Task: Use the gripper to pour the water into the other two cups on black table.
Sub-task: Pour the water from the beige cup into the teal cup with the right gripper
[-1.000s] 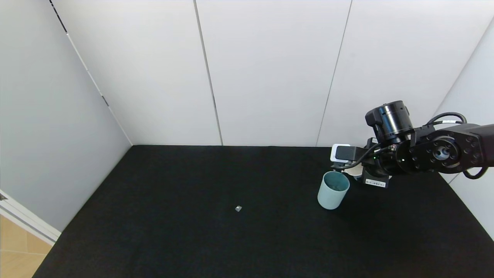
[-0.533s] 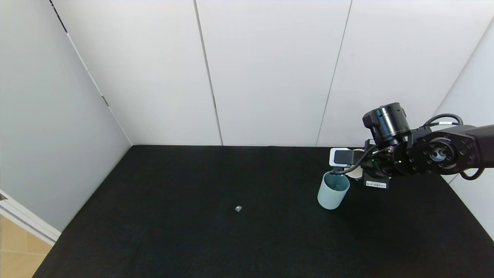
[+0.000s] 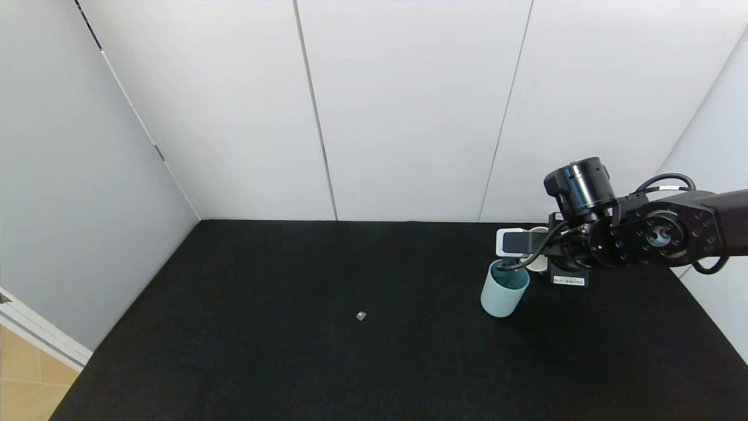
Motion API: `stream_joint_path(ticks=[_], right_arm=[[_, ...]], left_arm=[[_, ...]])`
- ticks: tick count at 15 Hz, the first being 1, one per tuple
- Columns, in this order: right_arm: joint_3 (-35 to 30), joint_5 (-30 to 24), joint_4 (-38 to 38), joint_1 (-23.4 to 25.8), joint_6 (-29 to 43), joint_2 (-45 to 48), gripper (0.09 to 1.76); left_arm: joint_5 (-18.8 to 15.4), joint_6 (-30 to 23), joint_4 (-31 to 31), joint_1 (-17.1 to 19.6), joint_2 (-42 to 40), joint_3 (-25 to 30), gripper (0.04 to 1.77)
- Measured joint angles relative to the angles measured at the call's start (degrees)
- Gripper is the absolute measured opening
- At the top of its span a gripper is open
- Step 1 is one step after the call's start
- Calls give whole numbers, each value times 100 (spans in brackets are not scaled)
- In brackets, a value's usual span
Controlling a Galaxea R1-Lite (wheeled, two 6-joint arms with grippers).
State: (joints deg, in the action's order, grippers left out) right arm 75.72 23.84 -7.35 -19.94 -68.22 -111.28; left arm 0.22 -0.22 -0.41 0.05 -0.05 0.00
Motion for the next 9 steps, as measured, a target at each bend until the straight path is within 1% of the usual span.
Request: stream_joint_path(ticks=[9], right_arm=[[5,90,-11,-61,-52,-16,130]], left_arm=[[2,-2,0,0,0,0,172]])
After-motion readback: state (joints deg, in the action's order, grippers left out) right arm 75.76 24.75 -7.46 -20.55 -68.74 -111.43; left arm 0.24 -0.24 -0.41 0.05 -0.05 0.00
